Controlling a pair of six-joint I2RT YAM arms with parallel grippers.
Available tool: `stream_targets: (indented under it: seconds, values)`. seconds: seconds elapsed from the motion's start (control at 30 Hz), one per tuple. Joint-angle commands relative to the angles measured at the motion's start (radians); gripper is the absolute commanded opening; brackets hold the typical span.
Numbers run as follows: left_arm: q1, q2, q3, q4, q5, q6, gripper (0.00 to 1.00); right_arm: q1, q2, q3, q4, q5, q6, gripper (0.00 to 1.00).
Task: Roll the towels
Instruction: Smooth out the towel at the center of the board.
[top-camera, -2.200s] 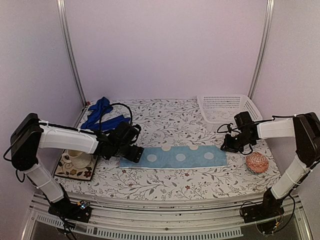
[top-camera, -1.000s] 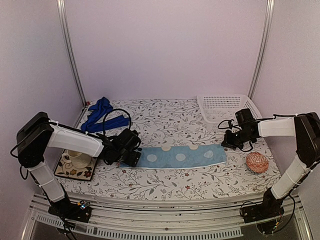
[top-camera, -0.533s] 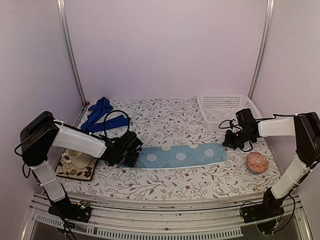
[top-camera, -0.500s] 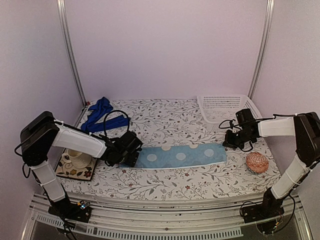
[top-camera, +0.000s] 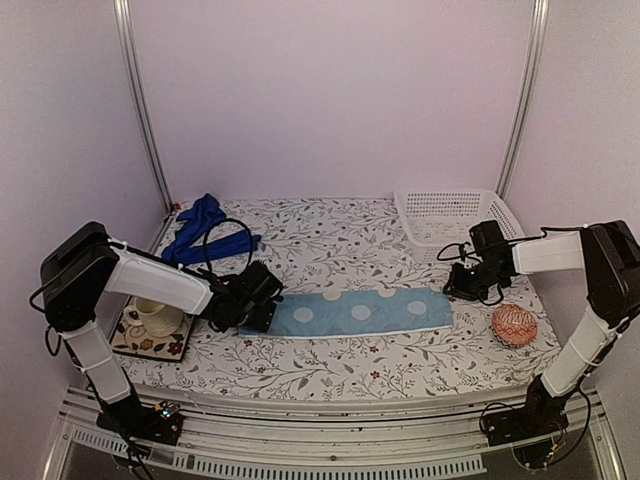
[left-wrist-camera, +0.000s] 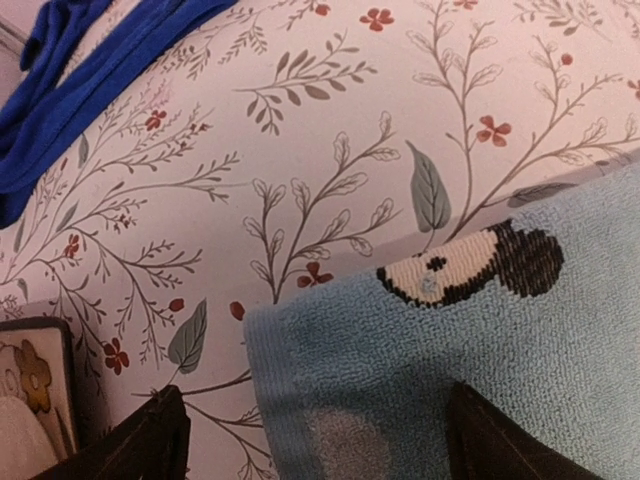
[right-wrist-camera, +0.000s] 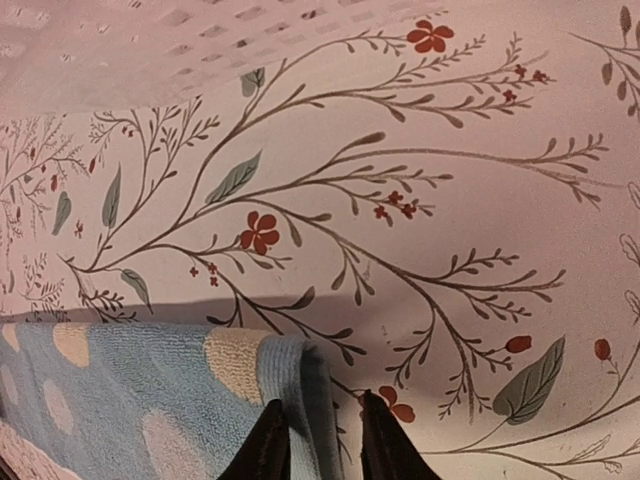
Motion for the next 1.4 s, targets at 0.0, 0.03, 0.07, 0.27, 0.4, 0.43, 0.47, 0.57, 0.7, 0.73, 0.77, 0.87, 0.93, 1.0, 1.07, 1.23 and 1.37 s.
stream_targets:
  seconds: [0.0,0.03,0.07,0.27,0.4,0.43,0.47,0.57,0.7,0.73,0.77,0.87,0.93,1.0,1.07,1.23,1.37]
  values:
    - [0.012,-0.049,-0.008,-0.059,-0.020,-0.013,0.95,0.003,-0.068,0.016,0.000,0.039,-0.012,0.30]
    - [0.012,-0.071,-0.003,-0.064,-0.027,-0.012,0.96,0.011,-0.096,0.018,-0.003,0.050,-0.013,0.33]
    - [0.012,-0.096,0.001,-0.064,-0.029,-0.007,0.96,0.022,-0.126,0.016,-0.002,0.057,-0.012,0.34]
    - [0.010,-0.188,0.006,0.056,0.080,0.057,0.97,0.083,-0.212,-0.007,0.098,-0.062,0.011,0.39]
    - [0.010,-0.147,0.006,0.163,0.202,0.065,0.97,0.093,-0.147,-0.054,0.222,-0.200,0.067,0.39]
    - [0.010,-0.132,0.005,0.185,0.222,0.061,0.96,0.093,-0.126,-0.065,0.253,-0.219,0.088,0.39]
    - [0.011,-0.119,0.002,0.208,0.240,0.057,0.95,0.092,-0.109,-0.075,0.285,-0.233,0.105,0.39]
    - [0.015,-0.076,-0.005,0.265,0.269,0.051,0.92,0.092,-0.063,-0.107,0.362,-0.246,0.143,0.40]
    - [0.037,-0.027,-0.005,0.286,0.261,0.035,0.89,0.092,-0.008,-0.122,0.390,-0.215,0.174,0.39]
    - [0.045,-0.018,-0.010,0.291,0.250,0.030,0.88,0.092,-0.001,-0.129,0.398,-0.201,0.175,0.39]
    - [0.054,-0.010,-0.017,0.300,0.242,0.026,0.87,0.092,0.003,-0.134,0.403,-0.179,0.180,0.39]
    - [0.092,0.020,-0.032,0.302,0.235,0.007,0.84,0.092,0.010,-0.146,0.404,-0.113,0.185,0.39]
    - [0.106,0.047,-0.032,0.282,0.210,-0.007,0.83,0.092,0.017,-0.146,0.386,-0.081,0.188,0.39]
    - [0.112,0.073,-0.031,0.265,0.188,-0.017,0.83,0.092,0.023,-0.147,0.372,-0.054,0.194,0.40]
    - [0.114,0.094,-0.032,0.254,0.178,-0.027,0.83,0.092,0.036,-0.140,0.352,-0.035,0.194,0.40]
    - [0.117,0.100,-0.045,0.255,0.151,-0.043,0.83,0.093,0.024,-0.130,0.307,0.026,0.192,0.41]
    - [0.117,0.043,-0.049,0.252,0.137,-0.034,0.88,0.093,-0.041,-0.105,0.241,0.056,0.175,0.42]
